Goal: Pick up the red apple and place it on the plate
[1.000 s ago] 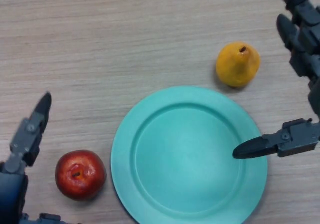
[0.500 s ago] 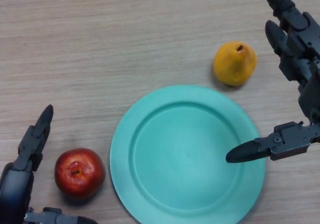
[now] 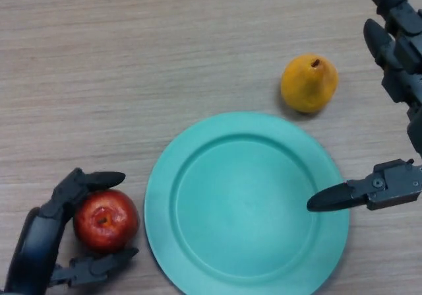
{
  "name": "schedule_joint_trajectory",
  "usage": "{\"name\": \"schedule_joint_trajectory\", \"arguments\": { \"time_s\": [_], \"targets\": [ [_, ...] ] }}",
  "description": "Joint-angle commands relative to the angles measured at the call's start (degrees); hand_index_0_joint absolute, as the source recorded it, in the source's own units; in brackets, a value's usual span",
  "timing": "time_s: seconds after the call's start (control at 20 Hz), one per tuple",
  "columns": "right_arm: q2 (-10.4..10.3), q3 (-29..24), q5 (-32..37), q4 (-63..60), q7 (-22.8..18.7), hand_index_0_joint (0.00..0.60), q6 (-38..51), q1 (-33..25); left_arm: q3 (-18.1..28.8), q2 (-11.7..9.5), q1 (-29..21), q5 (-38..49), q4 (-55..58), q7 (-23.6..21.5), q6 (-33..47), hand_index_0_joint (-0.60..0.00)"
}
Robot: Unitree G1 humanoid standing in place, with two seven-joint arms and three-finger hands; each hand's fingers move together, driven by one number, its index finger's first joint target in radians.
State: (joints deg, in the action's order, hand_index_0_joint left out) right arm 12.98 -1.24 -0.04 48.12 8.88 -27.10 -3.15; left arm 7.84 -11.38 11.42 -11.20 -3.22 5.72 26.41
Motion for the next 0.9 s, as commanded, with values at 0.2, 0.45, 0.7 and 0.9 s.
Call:
{"name": "schedule_joint_trajectory", "arguments": {
  "time_s": [0.2, 0.45, 0.7, 0.9],
  "targets": [
    [0.76, -2.22, 1.21, 3.29, -1.80, 0.600, 6.47, -0.67, 8.25, -1.93, -0.59, -0.66, 17.61, -3.29, 6.97, -0.600],
    [1.03, -3.68, 2.21, 4.18, -2.34, 0.100, 6.62, -0.27, -0.33, -0.28, -1.55, -4.27, 24.64, -0.92, 4.42, -0.600],
    [1.01, -4.78, 3.87, 6.76, -2.74, 0.000, 4.99, 0.30, -16.01, 0.31, -7.39, -4.36, 21.56, -1.63, -2.60, -0.600],
    [1.52, -6.49, 5.70, 8.49, -2.68, 0.000, 3.76, 0.33, -19.88, 0.48, -9.46, -10.62, 16.69, -1.59, -1.97, -0.600]
  ]
}}
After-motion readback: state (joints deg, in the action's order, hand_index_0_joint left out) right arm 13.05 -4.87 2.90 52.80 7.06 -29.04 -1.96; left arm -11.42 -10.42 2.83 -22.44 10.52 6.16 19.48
